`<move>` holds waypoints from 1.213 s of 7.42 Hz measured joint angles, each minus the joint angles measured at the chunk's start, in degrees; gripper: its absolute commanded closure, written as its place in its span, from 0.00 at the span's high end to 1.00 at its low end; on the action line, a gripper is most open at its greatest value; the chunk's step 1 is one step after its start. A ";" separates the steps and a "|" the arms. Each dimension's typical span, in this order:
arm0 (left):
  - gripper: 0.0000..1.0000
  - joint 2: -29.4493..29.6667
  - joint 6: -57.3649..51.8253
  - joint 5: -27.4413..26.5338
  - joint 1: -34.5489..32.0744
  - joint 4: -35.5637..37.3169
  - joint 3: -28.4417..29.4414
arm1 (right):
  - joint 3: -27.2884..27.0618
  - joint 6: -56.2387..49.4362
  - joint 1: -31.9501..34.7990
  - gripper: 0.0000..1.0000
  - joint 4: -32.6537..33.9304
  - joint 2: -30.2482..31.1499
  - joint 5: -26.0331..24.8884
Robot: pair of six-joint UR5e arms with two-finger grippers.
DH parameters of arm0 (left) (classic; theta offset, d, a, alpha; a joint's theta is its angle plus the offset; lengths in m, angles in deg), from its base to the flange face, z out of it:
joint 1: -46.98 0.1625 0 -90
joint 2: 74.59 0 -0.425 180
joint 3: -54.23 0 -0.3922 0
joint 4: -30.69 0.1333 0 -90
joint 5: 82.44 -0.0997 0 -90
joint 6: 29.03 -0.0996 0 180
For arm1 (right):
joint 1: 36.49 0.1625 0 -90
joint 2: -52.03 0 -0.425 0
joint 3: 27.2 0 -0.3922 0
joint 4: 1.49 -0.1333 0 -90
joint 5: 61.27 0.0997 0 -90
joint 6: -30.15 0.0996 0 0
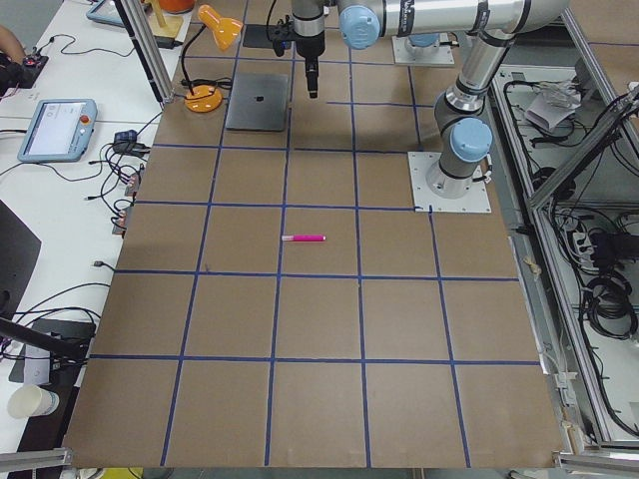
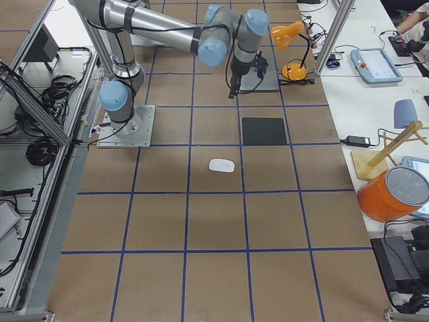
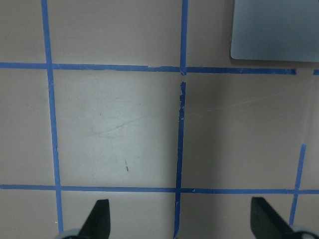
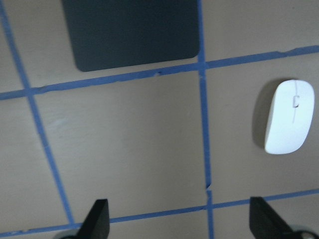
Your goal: Place pen and mouse around notebook
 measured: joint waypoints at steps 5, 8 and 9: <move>1.00 4.45 -12.13 -1.28 17.67 1.91 -1.23 | -9.27 -15.49 -11.20 1.00 26.79 -9.36 -5.45; 1.00 9.98 -28.62 -1.30 28.22 16.32 -7.87 | -11.28 -17.27 -12.77 1.00 28.10 -11.39 -6.36; 1.00 12.00 -32.03 -1.27 29.94 21.81 -10.45 | -11.90 -17.62 -13.56 1.00 27.99 -11.78 -6.38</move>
